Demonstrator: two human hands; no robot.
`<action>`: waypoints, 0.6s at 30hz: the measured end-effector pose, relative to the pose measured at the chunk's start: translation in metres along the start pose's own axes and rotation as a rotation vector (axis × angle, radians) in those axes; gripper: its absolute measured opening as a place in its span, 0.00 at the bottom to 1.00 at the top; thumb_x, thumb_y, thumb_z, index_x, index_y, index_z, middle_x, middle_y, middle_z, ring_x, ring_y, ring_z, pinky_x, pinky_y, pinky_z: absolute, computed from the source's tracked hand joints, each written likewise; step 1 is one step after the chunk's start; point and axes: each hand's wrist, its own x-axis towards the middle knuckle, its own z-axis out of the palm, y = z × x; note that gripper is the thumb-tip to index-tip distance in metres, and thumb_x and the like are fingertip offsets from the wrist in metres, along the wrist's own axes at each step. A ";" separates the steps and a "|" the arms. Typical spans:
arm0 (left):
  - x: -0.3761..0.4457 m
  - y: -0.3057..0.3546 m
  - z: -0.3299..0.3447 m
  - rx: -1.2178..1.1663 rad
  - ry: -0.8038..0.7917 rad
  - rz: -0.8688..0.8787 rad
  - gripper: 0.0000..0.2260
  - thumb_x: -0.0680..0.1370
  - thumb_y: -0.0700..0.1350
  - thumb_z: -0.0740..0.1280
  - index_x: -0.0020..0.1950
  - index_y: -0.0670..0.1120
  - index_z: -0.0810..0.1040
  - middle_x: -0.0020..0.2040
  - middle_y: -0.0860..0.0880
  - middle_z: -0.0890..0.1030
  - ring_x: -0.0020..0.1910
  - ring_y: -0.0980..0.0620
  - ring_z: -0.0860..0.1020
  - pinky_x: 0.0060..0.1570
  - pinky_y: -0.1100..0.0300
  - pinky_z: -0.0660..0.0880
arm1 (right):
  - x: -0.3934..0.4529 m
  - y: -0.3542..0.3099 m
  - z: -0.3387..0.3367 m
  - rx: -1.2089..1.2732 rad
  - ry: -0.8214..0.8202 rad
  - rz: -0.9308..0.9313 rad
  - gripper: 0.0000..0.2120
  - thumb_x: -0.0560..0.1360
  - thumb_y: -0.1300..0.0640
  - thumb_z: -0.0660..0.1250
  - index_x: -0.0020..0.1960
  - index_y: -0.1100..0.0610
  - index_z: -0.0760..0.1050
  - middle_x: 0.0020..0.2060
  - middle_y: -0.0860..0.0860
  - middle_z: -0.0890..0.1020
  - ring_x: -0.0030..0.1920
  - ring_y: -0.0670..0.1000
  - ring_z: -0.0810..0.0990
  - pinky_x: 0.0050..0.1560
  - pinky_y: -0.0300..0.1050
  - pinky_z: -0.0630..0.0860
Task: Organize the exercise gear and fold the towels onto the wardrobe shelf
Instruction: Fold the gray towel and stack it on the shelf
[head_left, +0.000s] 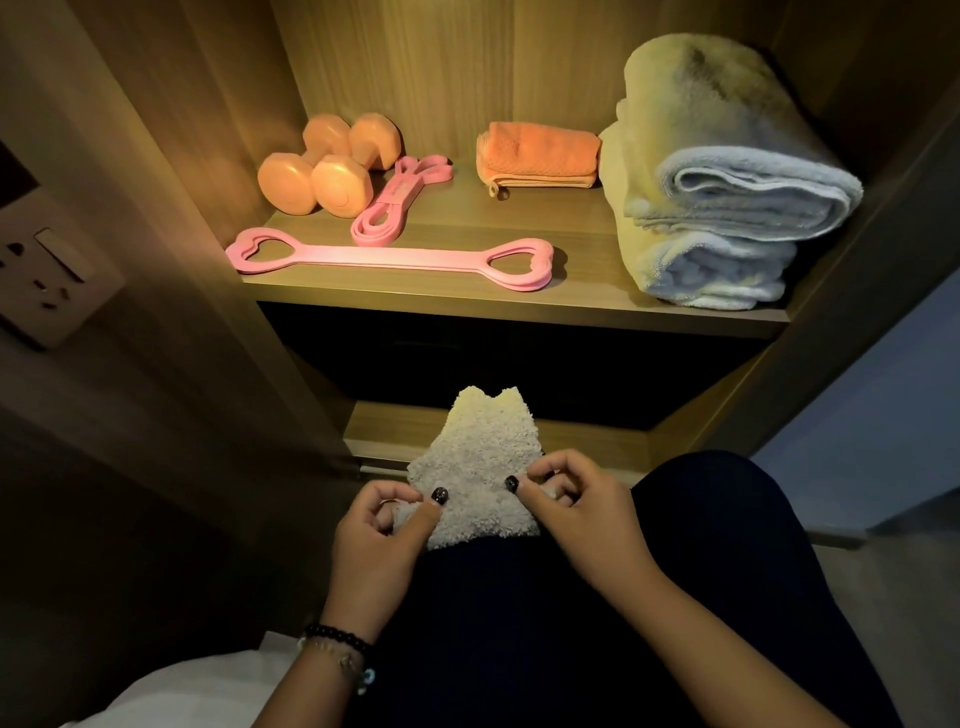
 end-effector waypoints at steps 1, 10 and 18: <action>0.000 0.000 0.000 0.037 0.010 0.028 0.06 0.72 0.39 0.73 0.44 0.44 0.77 0.36 0.42 0.73 0.33 0.47 0.67 0.34 0.57 0.67 | 0.000 0.000 0.000 -0.038 0.019 -0.016 0.06 0.72 0.55 0.73 0.43 0.49 0.76 0.27 0.42 0.72 0.30 0.42 0.70 0.33 0.32 0.67; -0.008 0.012 -0.003 0.373 -0.080 0.538 0.15 0.74 0.36 0.69 0.50 0.56 0.78 0.49 0.60 0.78 0.49 0.58 0.77 0.49 0.67 0.74 | -0.011 0.001 -0.006 -0.483 -0.072 -0.648 0.08 0.73 0.63 0.68 0.49 0.54 0.80 0.43 0.43 0.79 0.48 0.45 0.76 0.51 0.42 0.70; -0.010 0.012 -0.019 0.559 -0.256 0.591 0.14 0.71 0.57 0.65 0.55 0.57 0.79 0.54 0.64 0.76 0.54 0.62 0.74 0.53 0.66 0.71 | -0.016 0.005 -0.013 -0.498 -0.238 -0.507 0.15 0.76 0.47 0.64 0.61 0.50 0.74 0.54 0.41 0.76 0.58 0.43 0.72 0.60 0.43 0.70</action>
